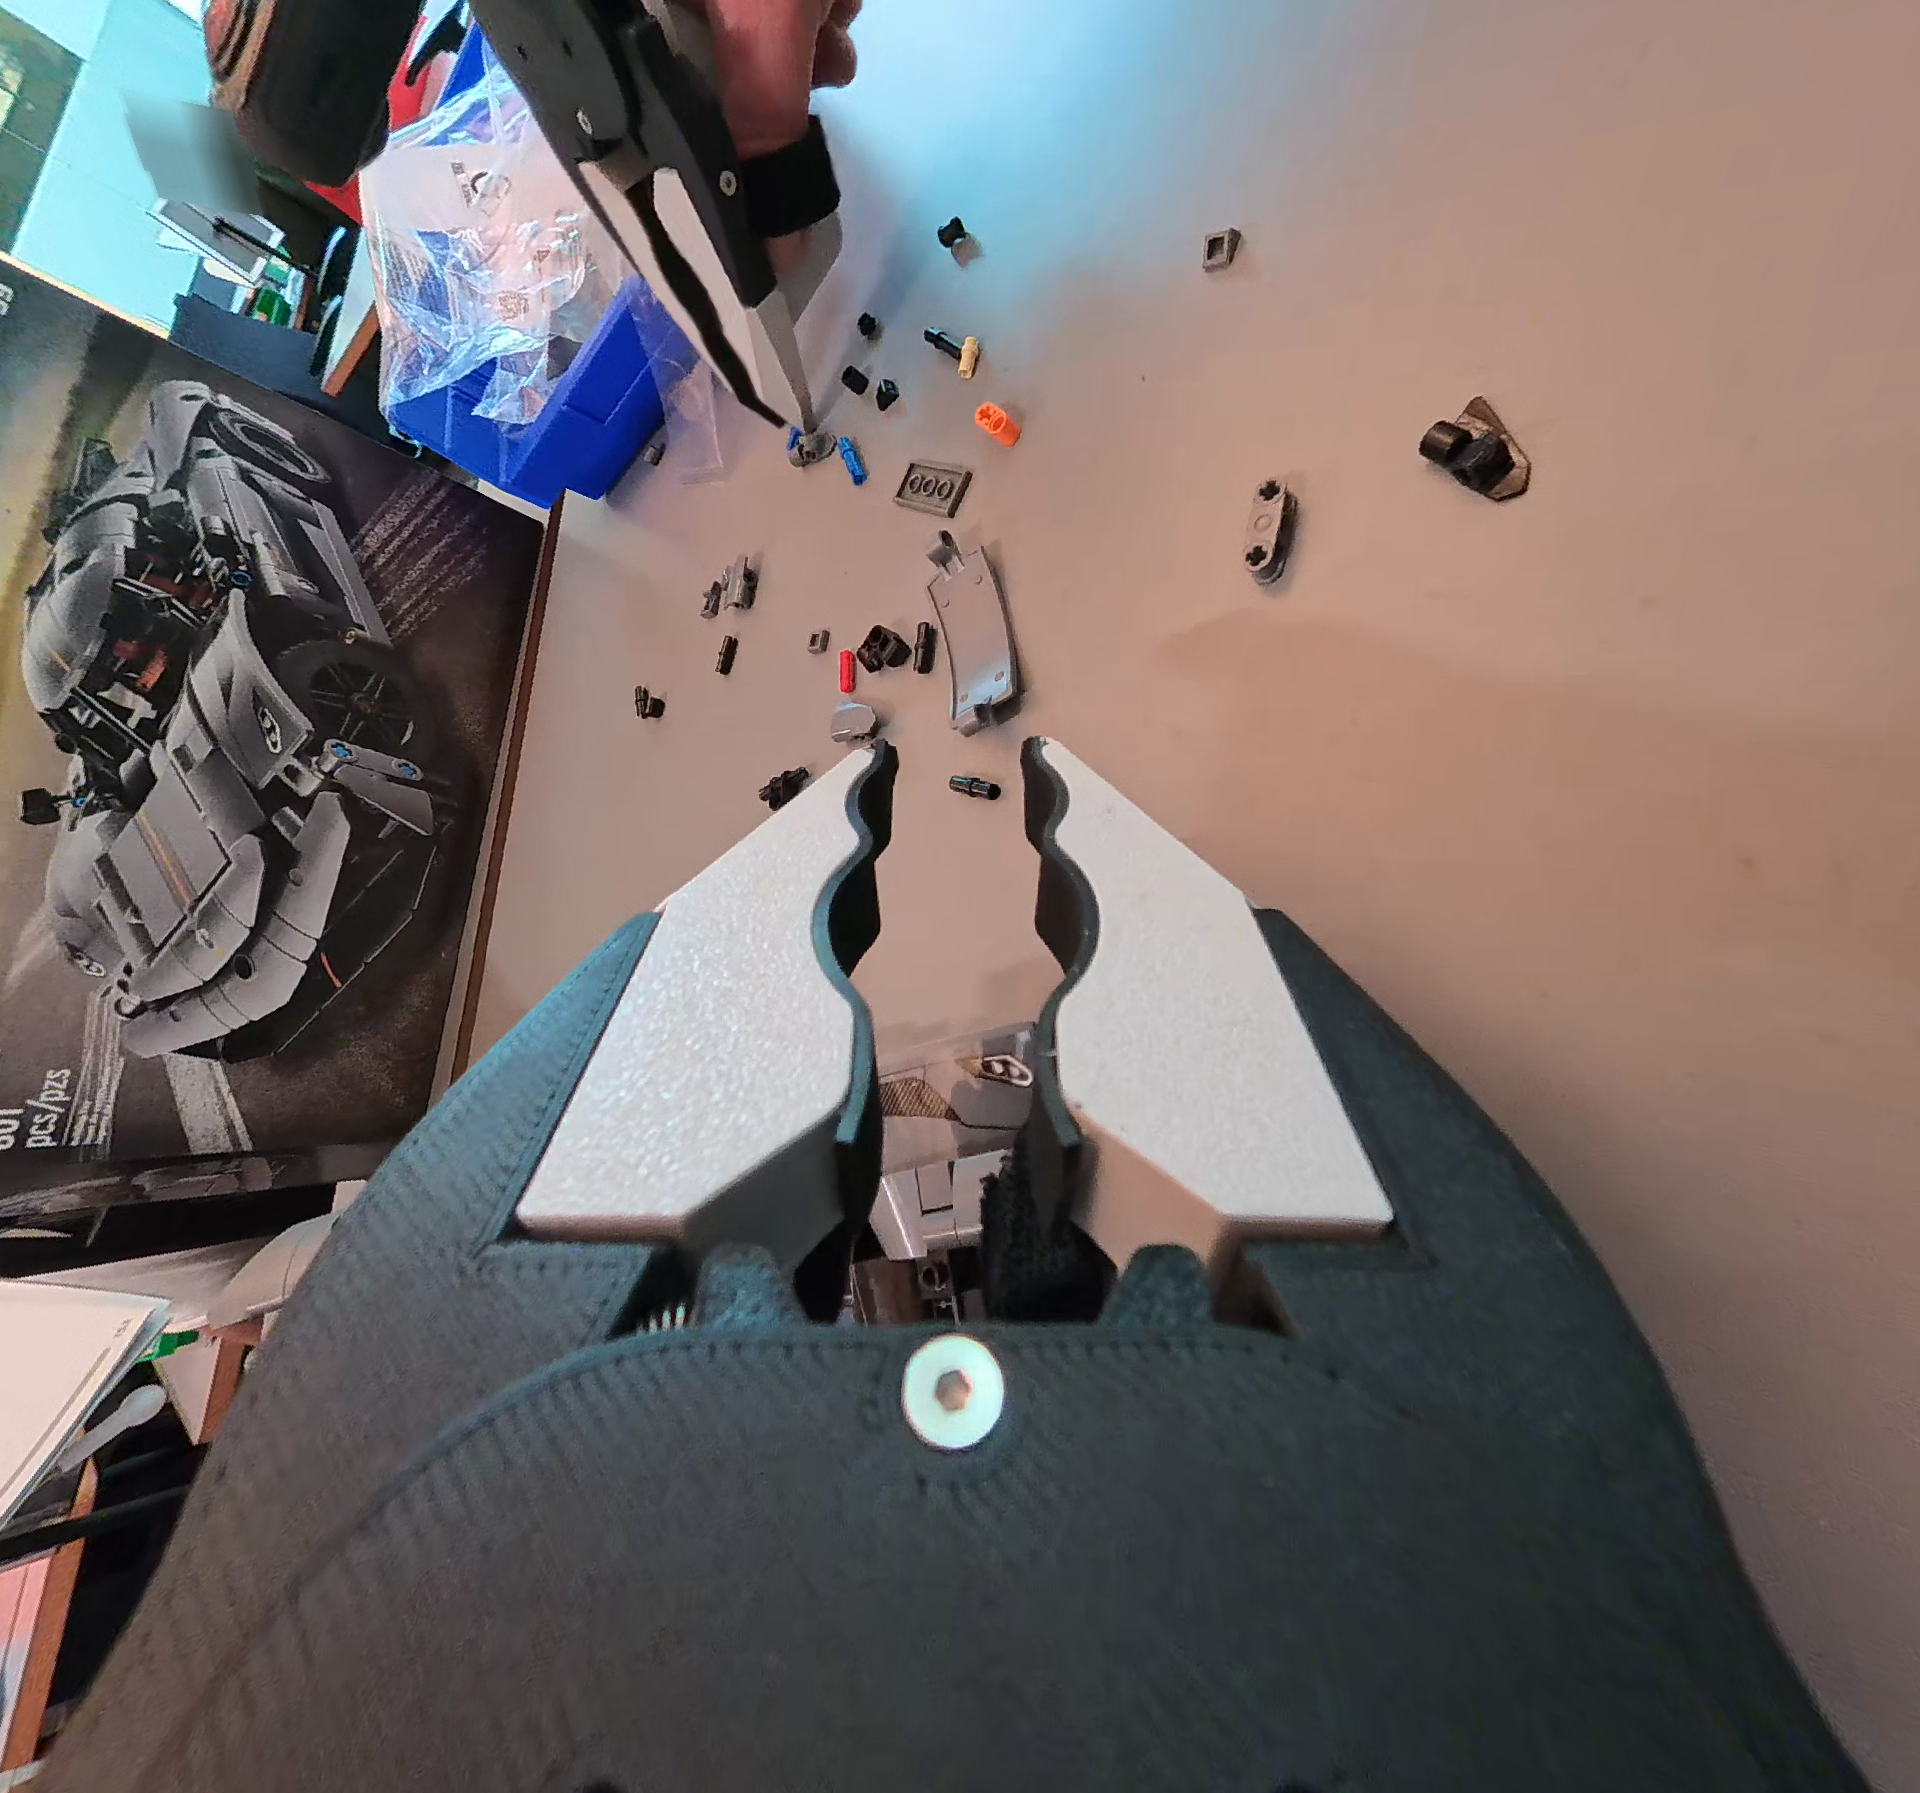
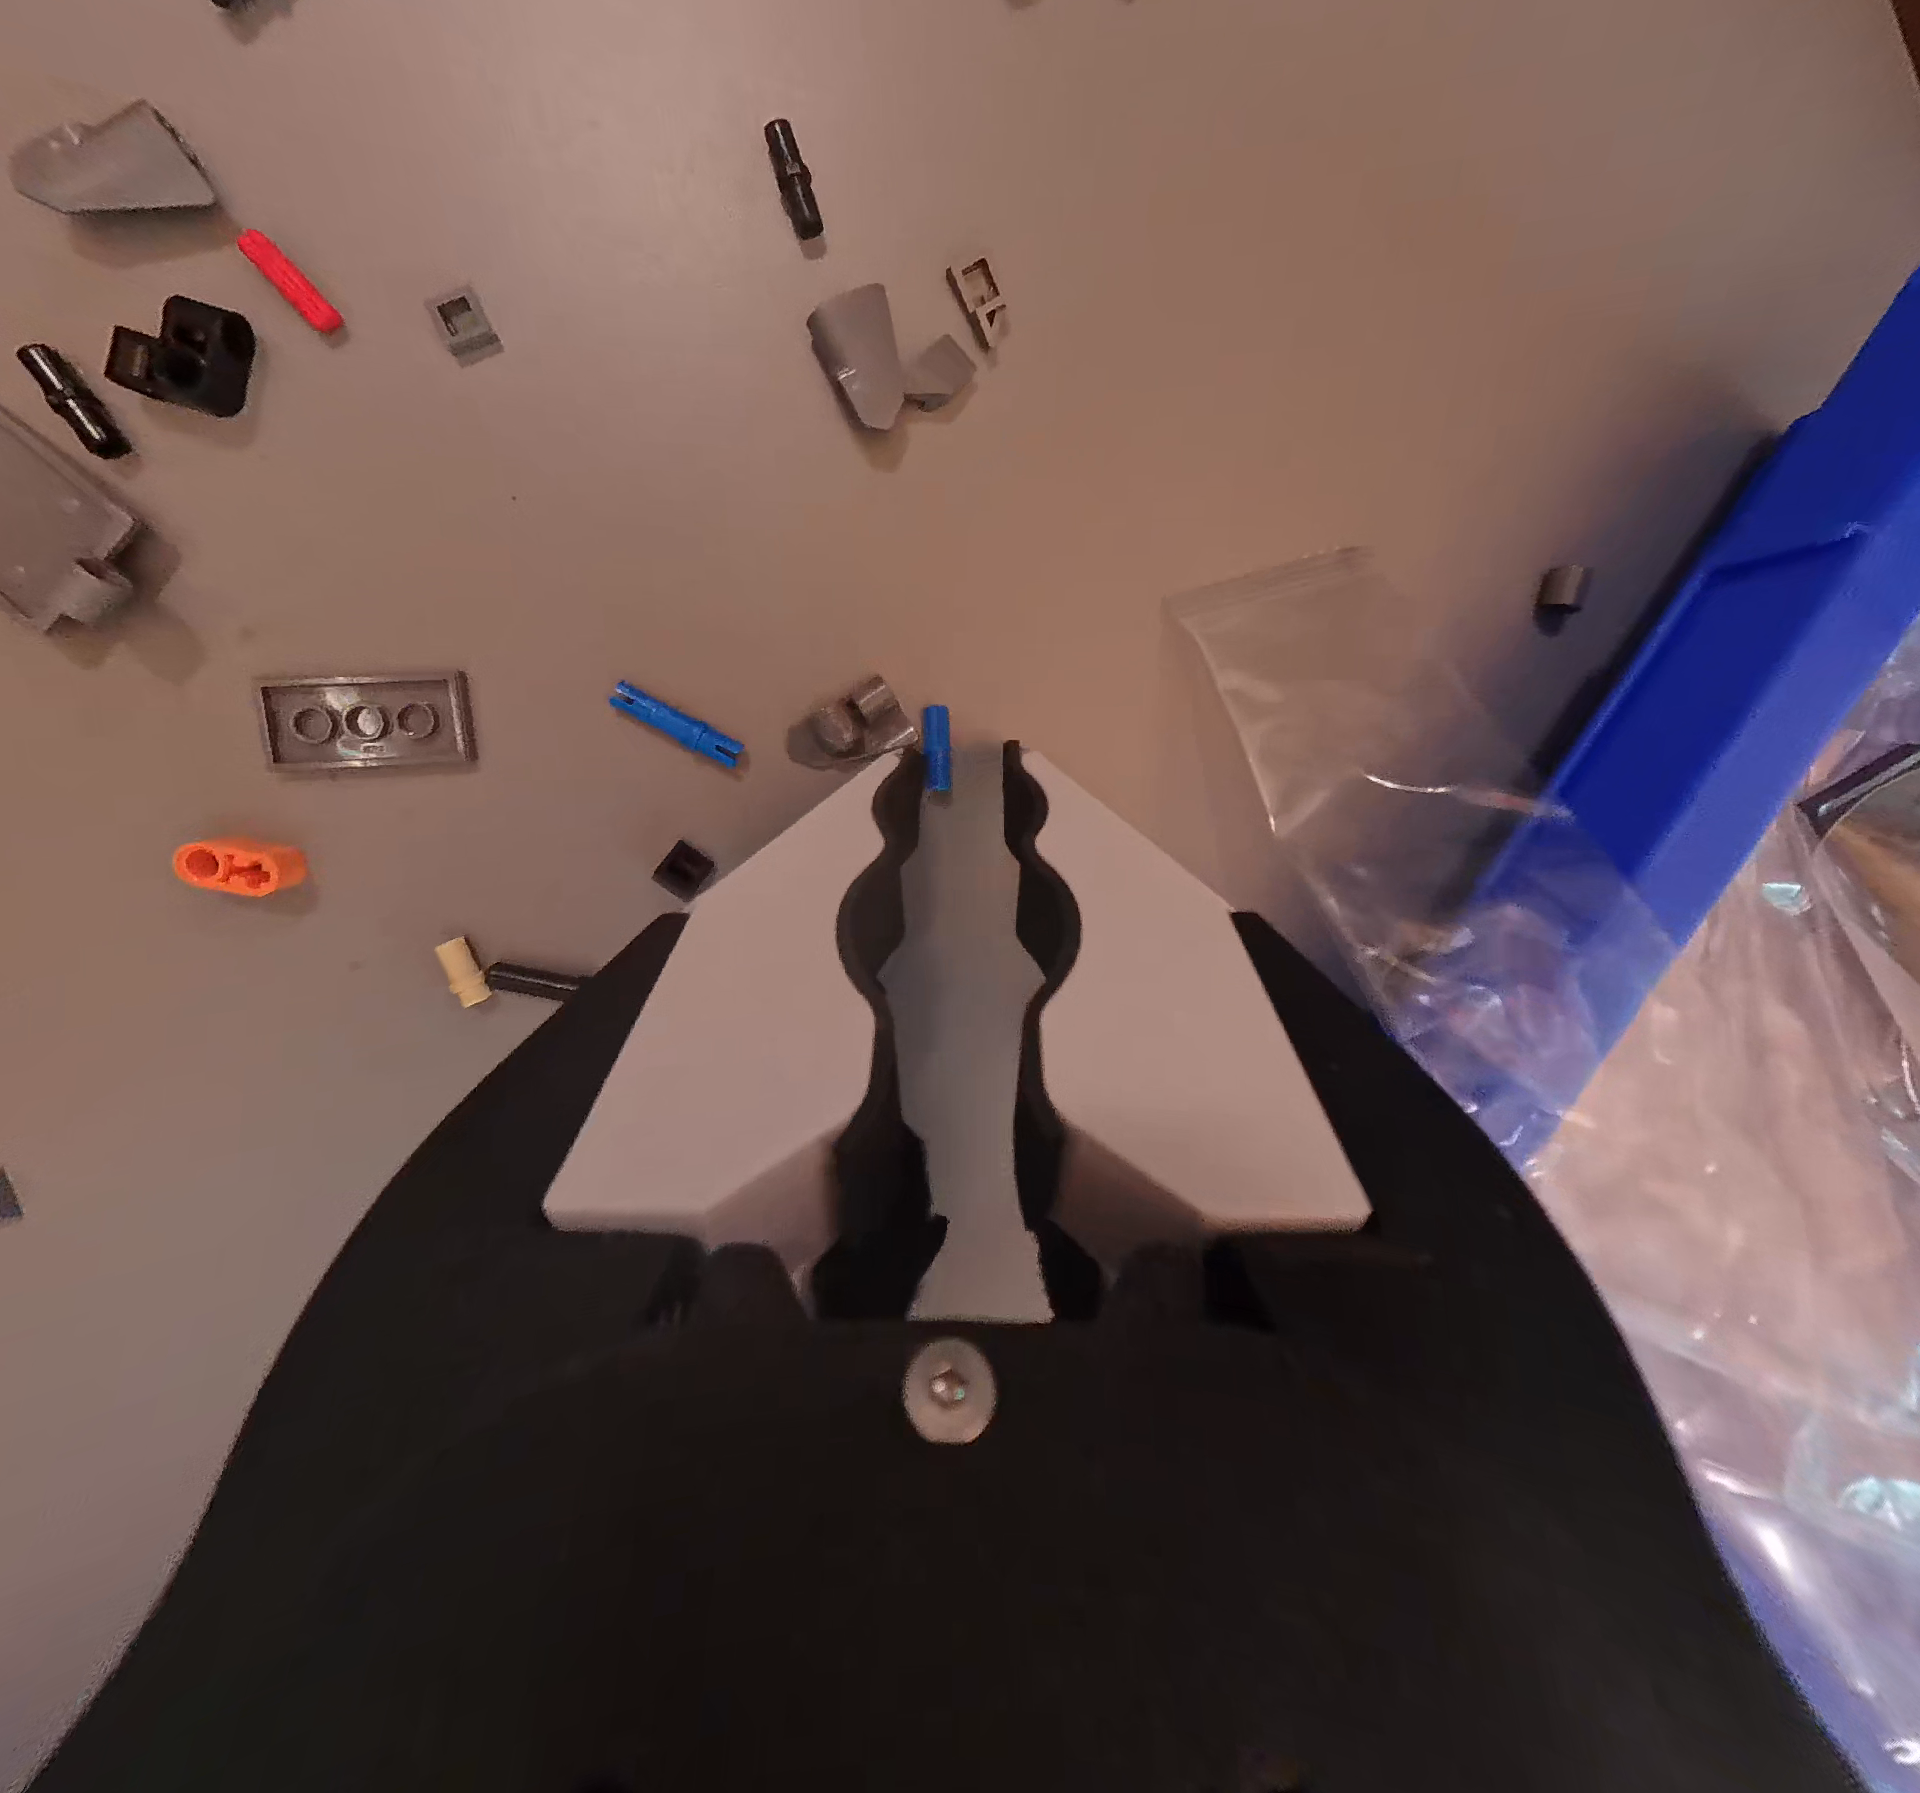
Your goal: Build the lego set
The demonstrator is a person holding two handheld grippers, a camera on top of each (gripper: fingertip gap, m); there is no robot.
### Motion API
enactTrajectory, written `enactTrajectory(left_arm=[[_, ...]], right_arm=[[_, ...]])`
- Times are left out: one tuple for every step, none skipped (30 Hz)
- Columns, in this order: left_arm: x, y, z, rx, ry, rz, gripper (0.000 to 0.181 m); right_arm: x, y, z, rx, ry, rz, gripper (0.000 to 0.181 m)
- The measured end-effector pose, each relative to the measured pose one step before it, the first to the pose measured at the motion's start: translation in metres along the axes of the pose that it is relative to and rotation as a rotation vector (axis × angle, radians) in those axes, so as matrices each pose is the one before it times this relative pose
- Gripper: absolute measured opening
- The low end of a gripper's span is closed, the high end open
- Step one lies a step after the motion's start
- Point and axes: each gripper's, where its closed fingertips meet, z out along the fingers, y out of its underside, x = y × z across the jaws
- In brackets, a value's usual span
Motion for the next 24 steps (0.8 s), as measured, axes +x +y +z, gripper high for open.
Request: enactTrajectory(left_arm=[[0.00029,0.00005,0.00033,-0.0001,0.001,0.0003,0.023],[0.00024,0.00025,0.00033,-0.0016,0.0005,0.0012,0.023],[0.00025,0.00039,0.00049,-0.0019,0.0009,0.0006,0.023],[0.00021,0.00016,0.00025,-0.0005,0.0014,-0.0002,0.023],[0.0002,0.00002,0.00025,0.0003,0.0007,-0.0004,0.023],[-0.00008,0.00018,0.00014,-0.0003,-0.0009,0.0001,0.023],[-0.00055,0.00011,0.00012,-0.0008,-0.004,0.0001,0.023],[-0.00117,-0.00011,-0.00013,0.0006,-0.0072,0.0002,0.023],[-0.00196,-0.0004,-0.00044,0.0025,-0.0117,-0.0013,0.023],[-0.00248,-0.00088,-0.00059,0.0041,-0.0147,-0.0025,0.024],[-0.00378,-0.00155,-0.00073,0.0067,-0.0243,-0.0007,0.025],[-0.00451,-0.00168,-0.00072,0.0063,-0.0308,0.0044,0.025],[-0.00536,-0.00192,-0.00083,0.0057,-0.0377,0.0061,0.026],[-0.00483,-0.00273,-0.00092,0.01,-0.0356,0.0057,0.027],[-0.00276,-0.0034,-0.00089,0.0139,-0.0219,0.0062,0.029],[-0.00241,-0.0039,-0.00106,0.017,-0.0217,0.0059,0.029],[-0.0014,-0.00333,-0.00047,0.0109,-0.0167,0.0069,0.03],[-0.00027,-0.0029,-0.0002,0.0081,-0.0119,0.0115,0.031],[0.00099,-0.00299,-0.00008,0.0083,-0.007,0.0176,0.031],[0.00061,-0.00323,-0.00024,0.0104,-0.0136,0.0206,0.031],[0.00077,-0.00243,-0.00017,0.0048,-0.0099,0.0195,0.031],[0.00219,-0.00124,0.00035,-0.0036,0.0004,0.0187,0.031],[0.00111,-0.00216,-0.0004,0.0044,-0.0072,0.0222,0.03],[0.00052,-0.00143,-0.00053,0.002,-0.0114,0.0292,0.028]], right_arm=[[0.00093,-0.00071,0.00053,0.0002,0.0016,-0.0027,0.013],[0.00031,-0.00056,0.00043,0.0,-0.005,0.0,0.012],[0.00021,-0.00015,0.00058,-0.0018,-0.0069,0.0003,0.008],[-0.00023,-0.00034,0.00071,0.0008,-0.0077,-0.0019,0.002],[-0.00045,-0.00067,0.00056,0.004,-0.0086,0.0014,0.002],[-0.00024,0.0001,0.0,-0.0002,-0.0074,0.0073,0.002],[0.00016,0.00048,-0.00048,-0.0018,-0.0015,0.0061,0.002],[-0.00043,-0.00002,-0.00121,0.0033,-0.0007,0.0041,0.002],[-0.00262,-0.00087,-0.00285,0.0072,-0.0073,0.0032,0.002],[-0.00451,-0.00285,-0.00519,0.0159,-0.0105,-0.0013,0.002],[-0.00861,-0.00691,-0.00739,0.0333,-0.026,-0.0033,0.002],[-0.01285,-0.01018,-0.0088,0.0455,-0.0393,-0.0051,0.002],[-0.01551,-0.01137,-0.00865,0.0428,-0.0406,-0.0109,0.002],[-0.01909,-0.01227,-0.00735,0.0397,-0.0508,-0.0174,0.001],[-0.02231,-0.01383,-0.00512,0.0415,-0.0611,-0.0238,0.002],[-0.0232,-0.0136,-0.00155,0.034,-0.0625,-0.0272,0.002],[-0.02226,-0.01114,0.00204,0.0167,-0.0577,-0.0297,0.002],[-0.01977,-0.00896,0.00446,0.0045,-0.0495,-0.0299,0.002],[-0.01682,-0.00804,0.0055,0.003,-0.0428,-0.0223,0.002],[-0.01336,-0.00712,0.00553,0.0036,-0.0363,-0.0106,0.002],[-0.01038,-0.00551,0.005,0.0026,-0.032,-0.0051,0.002],[-0.00855,-0.00449,0.00421,0.0039,-0.0295,-0.0055,0.002],[-0.00599,-0.00357,0.00346,0.0046,-0.0223,-0.0003,0.002],[-0.00452,-0.00256,0.00257,0.0026,-0.0189,0.0046,0.002]])
